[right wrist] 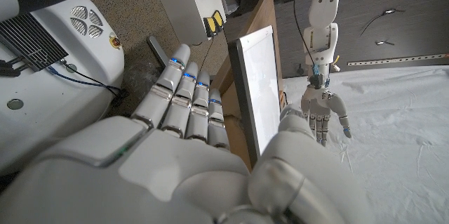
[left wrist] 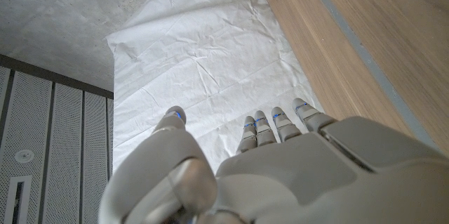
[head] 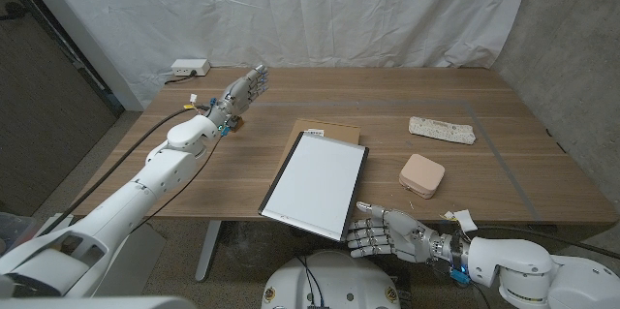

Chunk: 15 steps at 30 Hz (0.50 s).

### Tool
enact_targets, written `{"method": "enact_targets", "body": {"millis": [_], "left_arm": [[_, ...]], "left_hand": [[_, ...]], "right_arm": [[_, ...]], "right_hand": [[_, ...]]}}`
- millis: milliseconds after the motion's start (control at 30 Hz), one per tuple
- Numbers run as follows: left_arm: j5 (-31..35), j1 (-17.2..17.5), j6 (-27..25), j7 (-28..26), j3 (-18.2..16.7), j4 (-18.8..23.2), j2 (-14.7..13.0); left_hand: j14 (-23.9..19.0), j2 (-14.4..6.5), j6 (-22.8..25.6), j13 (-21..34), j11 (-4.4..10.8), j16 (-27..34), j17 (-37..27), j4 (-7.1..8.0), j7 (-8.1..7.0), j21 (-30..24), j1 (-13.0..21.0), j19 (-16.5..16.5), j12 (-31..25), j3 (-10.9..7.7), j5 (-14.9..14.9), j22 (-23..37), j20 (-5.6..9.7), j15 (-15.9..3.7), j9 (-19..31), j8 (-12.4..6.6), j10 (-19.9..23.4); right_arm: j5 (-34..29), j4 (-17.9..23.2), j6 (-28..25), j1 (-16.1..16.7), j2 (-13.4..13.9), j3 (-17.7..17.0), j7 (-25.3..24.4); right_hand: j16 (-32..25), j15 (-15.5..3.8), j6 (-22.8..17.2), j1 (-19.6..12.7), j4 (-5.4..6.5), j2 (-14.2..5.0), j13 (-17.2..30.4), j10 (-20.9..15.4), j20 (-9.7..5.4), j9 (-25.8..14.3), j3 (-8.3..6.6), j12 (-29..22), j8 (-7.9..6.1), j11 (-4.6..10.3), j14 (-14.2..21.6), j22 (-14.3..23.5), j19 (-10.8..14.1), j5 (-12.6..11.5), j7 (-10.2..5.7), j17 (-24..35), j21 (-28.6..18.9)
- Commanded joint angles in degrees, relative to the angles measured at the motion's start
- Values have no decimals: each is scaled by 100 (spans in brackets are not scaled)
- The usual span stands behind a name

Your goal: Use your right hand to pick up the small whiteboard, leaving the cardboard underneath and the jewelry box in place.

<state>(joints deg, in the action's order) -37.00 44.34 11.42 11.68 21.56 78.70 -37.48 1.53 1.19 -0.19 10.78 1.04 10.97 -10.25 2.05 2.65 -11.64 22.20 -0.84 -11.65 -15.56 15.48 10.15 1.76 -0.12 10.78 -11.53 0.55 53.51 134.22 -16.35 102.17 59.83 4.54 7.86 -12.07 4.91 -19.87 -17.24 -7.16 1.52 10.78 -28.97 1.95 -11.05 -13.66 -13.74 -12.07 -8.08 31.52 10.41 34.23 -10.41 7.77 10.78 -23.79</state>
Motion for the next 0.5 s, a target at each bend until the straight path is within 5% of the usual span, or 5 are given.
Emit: {"method": "enact_targets", "body": {"millis": [33, 500], "left_arm": [[-1, -37, 27, 27, 15, -88, 27], [-33, -54, 78, 100, 21, -196, 69]], "left_hand": [[30, -13, 17, 15, 4, -16, -35, -13, 10, 9, 60, -1, 1, 13, -12, 18, 157, 24, 12, 13, -7], [30, -18, 29, 15, -4, -16, -35, -14, 7, 10, 62, -3, 3, 22, -16, 18, 154, 25, 12, 8, -12]], "right_arm": [[223, -131, 168, -361, 220, 418, -41], [376, -197, 323, -757, 405, 904, -132]], "right_hand": [[20, -11, -40, 1, -9, 23, 14, -32, -22, -28, 11, 12, 1, 3, 10, 6, 8, -26, 1, 16, 12], [27, -10, -45, -20, -15, 14, 15, -41, -17, -28, 5, 16, 5, 11, 13, 7, 4, -30, -10, 17, 36]]}}
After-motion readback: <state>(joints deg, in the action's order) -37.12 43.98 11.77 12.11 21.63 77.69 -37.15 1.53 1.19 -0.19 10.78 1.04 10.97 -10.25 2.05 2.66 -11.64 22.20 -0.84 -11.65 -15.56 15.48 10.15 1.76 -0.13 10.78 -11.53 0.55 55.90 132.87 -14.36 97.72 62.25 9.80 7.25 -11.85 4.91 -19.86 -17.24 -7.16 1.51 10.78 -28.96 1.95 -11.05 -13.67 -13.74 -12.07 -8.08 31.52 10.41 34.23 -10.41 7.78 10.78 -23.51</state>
